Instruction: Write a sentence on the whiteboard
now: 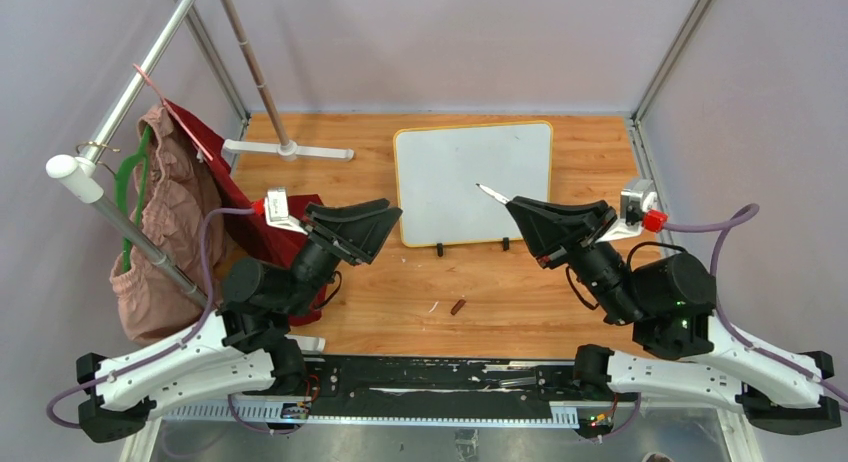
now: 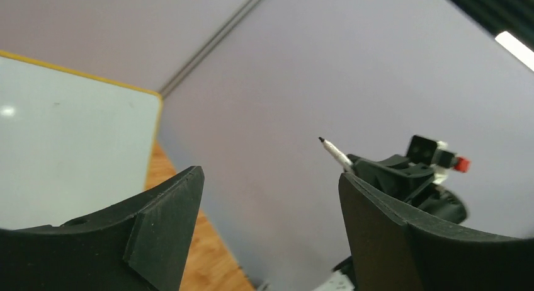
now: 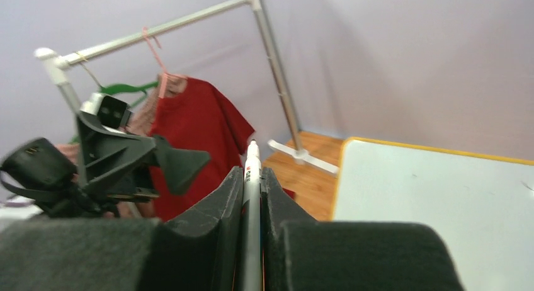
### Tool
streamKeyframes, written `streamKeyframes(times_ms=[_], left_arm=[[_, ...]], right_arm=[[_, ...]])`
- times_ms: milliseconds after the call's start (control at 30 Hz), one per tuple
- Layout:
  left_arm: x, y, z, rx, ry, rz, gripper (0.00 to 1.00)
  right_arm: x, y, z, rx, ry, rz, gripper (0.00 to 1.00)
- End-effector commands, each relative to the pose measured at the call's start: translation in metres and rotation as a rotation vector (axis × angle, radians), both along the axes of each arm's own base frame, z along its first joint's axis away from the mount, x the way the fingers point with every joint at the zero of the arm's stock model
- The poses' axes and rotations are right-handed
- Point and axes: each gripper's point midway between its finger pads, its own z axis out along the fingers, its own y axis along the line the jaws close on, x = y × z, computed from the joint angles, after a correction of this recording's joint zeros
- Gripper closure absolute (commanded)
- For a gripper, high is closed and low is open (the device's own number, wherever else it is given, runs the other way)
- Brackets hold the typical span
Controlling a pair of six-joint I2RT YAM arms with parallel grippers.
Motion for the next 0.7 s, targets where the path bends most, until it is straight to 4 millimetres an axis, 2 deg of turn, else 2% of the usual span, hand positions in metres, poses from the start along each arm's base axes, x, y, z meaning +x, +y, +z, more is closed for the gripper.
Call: streamKeyframes(times_ms=[0,67,200,333,500,667], left_arm=[[0.011,-0.002,-0.050,0.356,-0.026,0.094,0.16],[-0.001,-0.014,-0.039,0.307,-0.096,0.012,0.15],[-0.025,-0.046,-0.017,0.228,-0.194,-0.167,0.13],[-0.035,-0.066,0.000,0.174,-0.201,-0.273,0.11],[-0.042,-0.068,0.020,0.025,-0.208,-0.325,0.09],[-0.039,-0.064,0.036,-0.073,-0.199,-0.318,0.09]], right_arm=[[0.017,-0.011,-0.041,-0.220,0.019,-0.127,1.00],[0.013,-0.003,-0.045,-0.212,0.006,-0.086,1.00],[0.006,0.013,-0.038,-0.103,-0.017,-0.013,1.00],[-0.002,0.023,-0.024,0.018,-0.021,0.054,1.00],[-0.009,0.026,-0.007,0.164,-0.026,0.115,1.00],[-0.019,0.039,0.006,0.210,-0.033,0.197,1.00]])
